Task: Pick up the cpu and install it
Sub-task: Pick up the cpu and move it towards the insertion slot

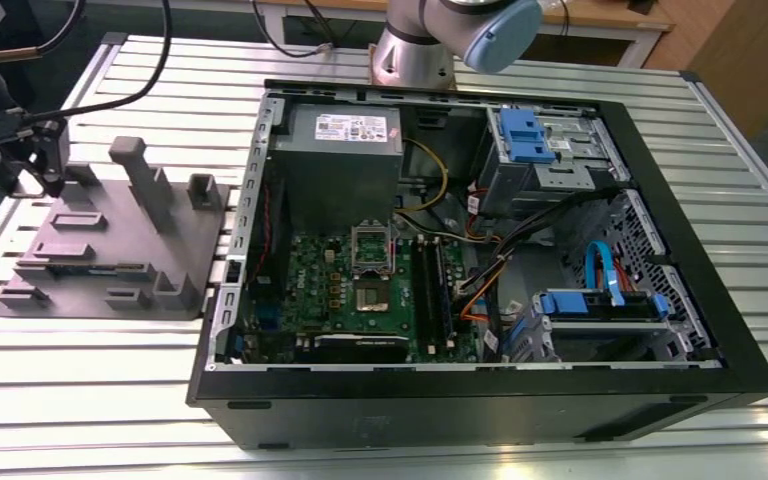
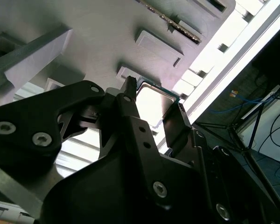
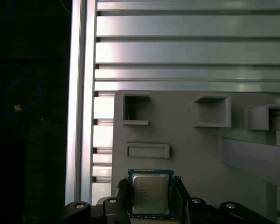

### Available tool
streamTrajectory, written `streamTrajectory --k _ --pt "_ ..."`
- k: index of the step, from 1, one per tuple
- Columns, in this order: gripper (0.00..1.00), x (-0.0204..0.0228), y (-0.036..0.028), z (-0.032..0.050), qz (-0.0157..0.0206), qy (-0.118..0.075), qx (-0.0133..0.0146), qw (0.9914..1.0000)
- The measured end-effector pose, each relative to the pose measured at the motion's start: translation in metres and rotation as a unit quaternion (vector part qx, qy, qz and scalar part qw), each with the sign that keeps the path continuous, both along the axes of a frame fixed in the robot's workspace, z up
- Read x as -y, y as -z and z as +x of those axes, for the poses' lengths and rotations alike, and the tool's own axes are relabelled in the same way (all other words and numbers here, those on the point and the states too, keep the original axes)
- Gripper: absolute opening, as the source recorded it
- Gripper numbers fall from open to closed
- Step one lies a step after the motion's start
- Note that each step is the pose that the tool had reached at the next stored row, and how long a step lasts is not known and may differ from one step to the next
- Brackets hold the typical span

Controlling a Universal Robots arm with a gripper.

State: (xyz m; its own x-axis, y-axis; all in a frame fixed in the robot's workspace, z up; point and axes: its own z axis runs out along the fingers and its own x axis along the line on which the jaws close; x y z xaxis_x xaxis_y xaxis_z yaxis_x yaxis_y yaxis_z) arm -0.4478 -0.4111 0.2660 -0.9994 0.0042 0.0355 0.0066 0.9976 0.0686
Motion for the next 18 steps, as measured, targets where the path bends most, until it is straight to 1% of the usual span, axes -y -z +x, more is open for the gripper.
streamTrajectory --k 15,18 --pt "0.47 0.0 -0.0053 0.0 0.0 0.0 0.0 1.0" --pt "0.47 0.0 -0.0072 0.0 0.0 0.0 -0.0001 1.0"
